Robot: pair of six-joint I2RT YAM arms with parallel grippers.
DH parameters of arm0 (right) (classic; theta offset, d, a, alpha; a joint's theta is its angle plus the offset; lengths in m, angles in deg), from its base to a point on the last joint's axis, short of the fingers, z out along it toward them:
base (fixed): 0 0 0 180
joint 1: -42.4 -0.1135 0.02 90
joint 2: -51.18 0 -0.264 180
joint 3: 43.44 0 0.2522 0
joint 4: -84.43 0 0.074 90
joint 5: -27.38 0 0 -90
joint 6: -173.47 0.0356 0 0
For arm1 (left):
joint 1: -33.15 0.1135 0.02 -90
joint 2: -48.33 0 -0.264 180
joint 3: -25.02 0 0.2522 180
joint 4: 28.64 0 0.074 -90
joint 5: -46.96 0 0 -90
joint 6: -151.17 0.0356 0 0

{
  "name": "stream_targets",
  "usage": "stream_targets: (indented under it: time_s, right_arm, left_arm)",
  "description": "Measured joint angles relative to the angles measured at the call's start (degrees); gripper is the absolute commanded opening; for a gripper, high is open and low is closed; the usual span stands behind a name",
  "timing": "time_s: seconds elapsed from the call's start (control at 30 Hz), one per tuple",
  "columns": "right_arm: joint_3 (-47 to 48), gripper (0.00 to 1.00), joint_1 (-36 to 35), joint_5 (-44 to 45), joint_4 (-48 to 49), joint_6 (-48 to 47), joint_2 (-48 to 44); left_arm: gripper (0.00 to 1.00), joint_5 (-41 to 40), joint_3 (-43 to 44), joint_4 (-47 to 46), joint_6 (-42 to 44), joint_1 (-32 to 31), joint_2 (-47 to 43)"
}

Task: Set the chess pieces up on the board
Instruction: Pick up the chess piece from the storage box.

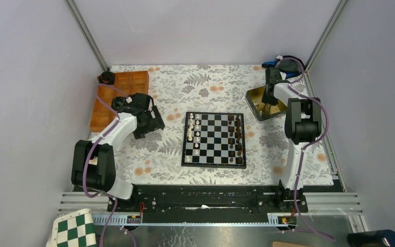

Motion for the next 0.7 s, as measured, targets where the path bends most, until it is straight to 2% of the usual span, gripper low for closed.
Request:
stream_targets:
  time_s: [0.23, 0.37, 0.43, 0.7]
  right_arm:
    - [0.76, 0.21, 0.37, -0.26, -0.13, -0.90, 0.70]
    - [0.59, 0.06, 0.50, -0.46, 0.02, -0.98, 0.70]
    - [0.24, 0.03, 0.50, -0.46, 0.37, -0.98, 0.50]
    - [-0.44, 0.00, 0.52, -0.63, 0.33, -0.98, -0.09]
  left_arm:
    - [0.99, 0.00, 0.57, -0.02, 0.00, -0.02, 1.16]
    - [0.99, 0.02, 0.59, -0.02, 0.00, 0.00, 1.38]
    - [0.99, 0.04, 0.59, -0.04, -0.02, 0.00, 1.38]
    - [0.99, 0.09, 0.59, -0.04, -0.07, 0.00, 1.25]
